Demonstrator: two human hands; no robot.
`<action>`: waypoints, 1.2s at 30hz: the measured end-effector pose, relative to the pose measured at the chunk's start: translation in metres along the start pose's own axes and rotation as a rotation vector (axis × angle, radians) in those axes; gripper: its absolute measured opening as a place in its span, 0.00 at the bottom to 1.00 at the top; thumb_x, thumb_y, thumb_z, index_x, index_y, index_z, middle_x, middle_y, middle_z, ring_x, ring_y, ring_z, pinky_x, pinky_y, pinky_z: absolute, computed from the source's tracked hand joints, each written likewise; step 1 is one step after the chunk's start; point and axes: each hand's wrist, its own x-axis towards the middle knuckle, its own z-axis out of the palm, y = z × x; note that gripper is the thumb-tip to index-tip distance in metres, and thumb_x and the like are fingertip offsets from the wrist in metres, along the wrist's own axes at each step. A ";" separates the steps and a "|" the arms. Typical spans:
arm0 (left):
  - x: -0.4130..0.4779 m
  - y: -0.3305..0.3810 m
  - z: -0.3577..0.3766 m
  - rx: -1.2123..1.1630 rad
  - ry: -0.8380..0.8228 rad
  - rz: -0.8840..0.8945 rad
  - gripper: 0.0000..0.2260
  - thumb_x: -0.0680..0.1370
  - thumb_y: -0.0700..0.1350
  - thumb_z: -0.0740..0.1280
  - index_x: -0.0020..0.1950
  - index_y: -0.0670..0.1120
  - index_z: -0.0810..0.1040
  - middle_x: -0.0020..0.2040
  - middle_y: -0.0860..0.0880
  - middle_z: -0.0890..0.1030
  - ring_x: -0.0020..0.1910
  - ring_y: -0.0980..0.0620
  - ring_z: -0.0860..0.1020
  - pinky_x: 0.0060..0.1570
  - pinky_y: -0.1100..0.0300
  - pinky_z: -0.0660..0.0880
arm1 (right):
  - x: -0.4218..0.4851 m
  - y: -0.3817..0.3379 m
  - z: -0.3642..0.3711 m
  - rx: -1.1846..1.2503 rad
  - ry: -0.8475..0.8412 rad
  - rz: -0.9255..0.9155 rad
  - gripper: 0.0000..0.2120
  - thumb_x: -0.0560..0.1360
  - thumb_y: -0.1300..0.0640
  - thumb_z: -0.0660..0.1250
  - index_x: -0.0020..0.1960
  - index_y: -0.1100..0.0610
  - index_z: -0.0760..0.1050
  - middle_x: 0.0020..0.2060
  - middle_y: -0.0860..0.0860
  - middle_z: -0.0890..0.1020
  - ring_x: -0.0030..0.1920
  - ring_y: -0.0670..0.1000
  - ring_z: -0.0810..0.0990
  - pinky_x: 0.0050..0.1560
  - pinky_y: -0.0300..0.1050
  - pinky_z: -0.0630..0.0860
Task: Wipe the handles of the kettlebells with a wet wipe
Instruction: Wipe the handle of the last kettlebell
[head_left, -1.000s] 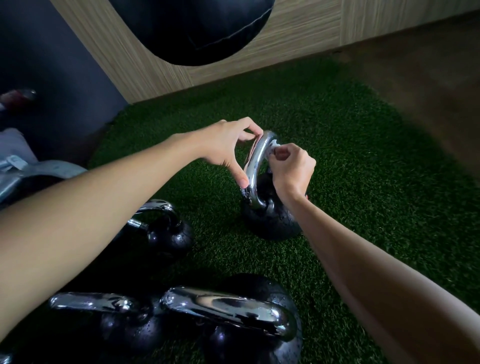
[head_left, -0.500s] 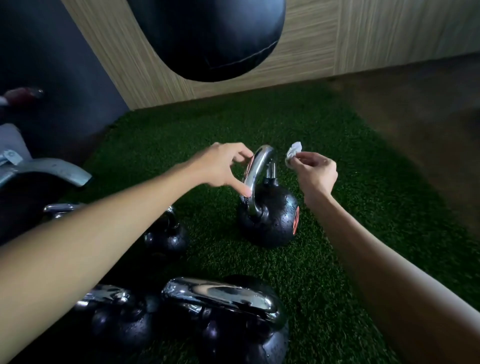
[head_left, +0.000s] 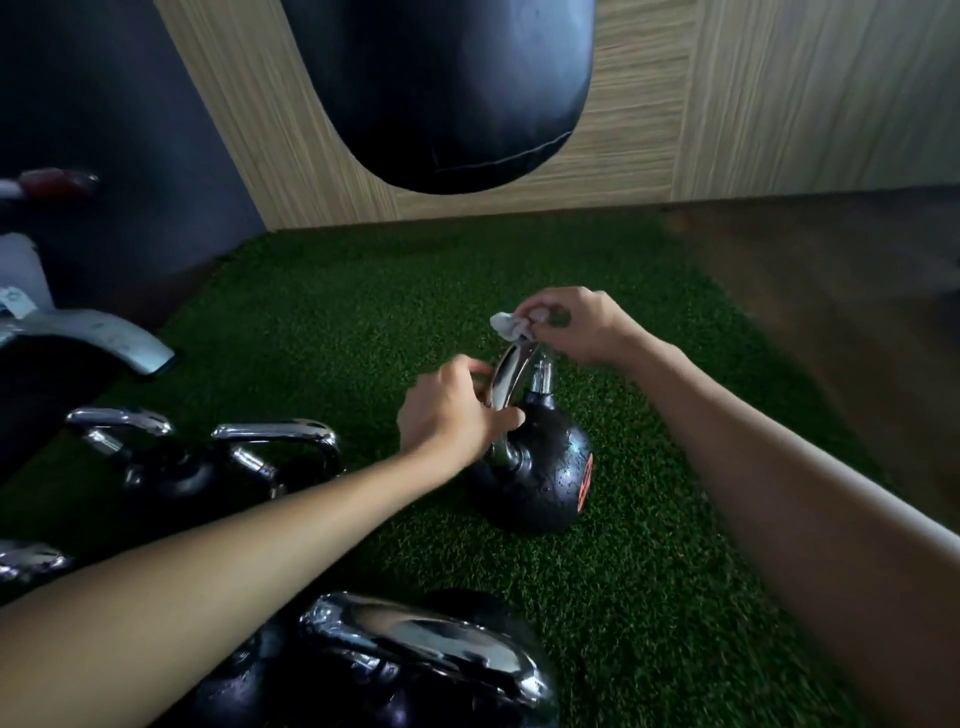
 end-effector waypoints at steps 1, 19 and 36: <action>-0.002 -0.001 0.001 -0.011 -0.001 -0.005 0.29 0.67 0.62 0.78 0.65 0.58 0.77 0.55 0.56 0.85 0.50 0.51 0.84 0.47 0.53 0.82 | 0.004 0.000 -0.004 -0.024 -0.056 -0.013 0.12 0.78 0.52 0.69 0.60 0.43 0.82 0.52 0.42 0.83 0.45 0.42 0.80 0.43 0.32 0.71; 0.003 -0.008 -0.005 0.122 -0.003 0.271 0.24 0.72 0.54 0.76 0.65 0.52 0.73 0.52 0.53 0.86 0.50 0.48 0.84 0.47 0.54 0.80 | 0.002 0.018 -0.012 0.168 -0.339 0.011 0.18 0.80 0.61 0.68 0.68 0.51 0.74 0.62 0.52 0.79 0.50 0.47 0.79 0.38 0.41 0.75; 0.070 -0.039 -0.039 0.215 -0.191 0.472 0.21 0.74 0.46 0.78 0.64 0.56 0.76 0.65 0.52 0.82 0.42 0.62 0.80 0.38 0.72 0.68 | -0.101 -0.004 0.034 -0.053 0.379 0.122 0.22 0.73 0.48 0.71 0.67 0.44 0.79 0.51 0.46 0.88 0.40 0.48 0.86 0.44 0.48 0.84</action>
